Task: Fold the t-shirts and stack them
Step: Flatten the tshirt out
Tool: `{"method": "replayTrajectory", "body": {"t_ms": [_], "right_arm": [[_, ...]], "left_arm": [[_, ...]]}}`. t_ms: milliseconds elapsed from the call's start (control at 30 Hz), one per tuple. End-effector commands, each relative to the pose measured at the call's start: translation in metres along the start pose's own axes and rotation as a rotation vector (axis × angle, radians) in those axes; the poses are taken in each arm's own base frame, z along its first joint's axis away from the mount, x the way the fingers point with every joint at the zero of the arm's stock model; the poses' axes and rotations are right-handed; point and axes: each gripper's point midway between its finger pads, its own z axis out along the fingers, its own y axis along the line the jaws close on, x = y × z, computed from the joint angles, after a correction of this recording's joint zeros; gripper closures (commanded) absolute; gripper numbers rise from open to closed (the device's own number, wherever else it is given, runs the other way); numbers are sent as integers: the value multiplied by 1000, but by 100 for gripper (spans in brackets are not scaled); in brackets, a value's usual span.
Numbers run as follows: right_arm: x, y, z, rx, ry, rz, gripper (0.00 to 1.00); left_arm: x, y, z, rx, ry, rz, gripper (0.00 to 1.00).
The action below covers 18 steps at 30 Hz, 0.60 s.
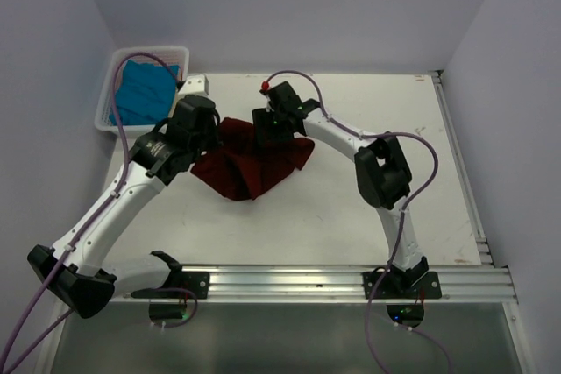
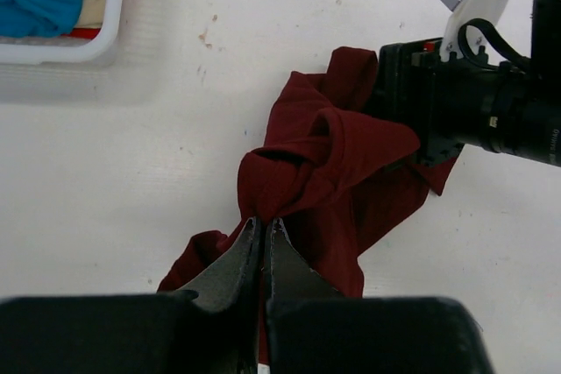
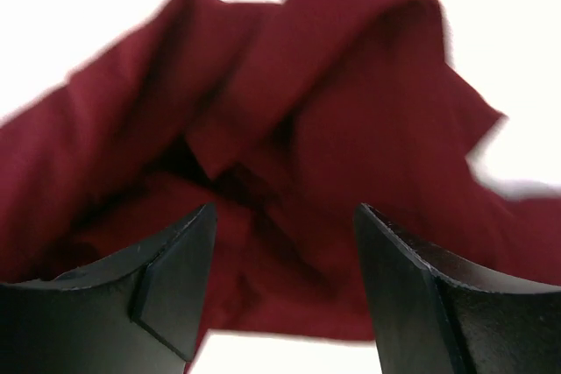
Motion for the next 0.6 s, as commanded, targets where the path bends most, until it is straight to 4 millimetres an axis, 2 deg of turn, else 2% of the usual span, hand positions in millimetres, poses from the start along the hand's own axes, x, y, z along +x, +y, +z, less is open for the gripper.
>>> {"method": "replayTrajectory", "body": {"t_ms": [0,100,300,333,500,533,567], "right_arm": [[-17,36,4,-106,-19,-17,33],[-26,46,16,-126,-31,-16,33],[-24,54,44,-161,-7,31,35],[-15,53,56,-155,16,35,36],[-7,49,74,-126,36,49,39],[-5,49,75,-122,38,50,41],[-6,48,75,-121,34,51,51]], "left_arm": [[-2,11,-2,-37,-32,-47,100],[5,13,1,-36,-17,-49,100],[8,12,2,-18,-15,-56,100],[8,12,3,-20,-15,-57,100],[7,16,-1,-18,-26,-65,100],[8,17,-1,-22,-24,-65,100],[9,18,-1,-23,-24,-66,100]]}}
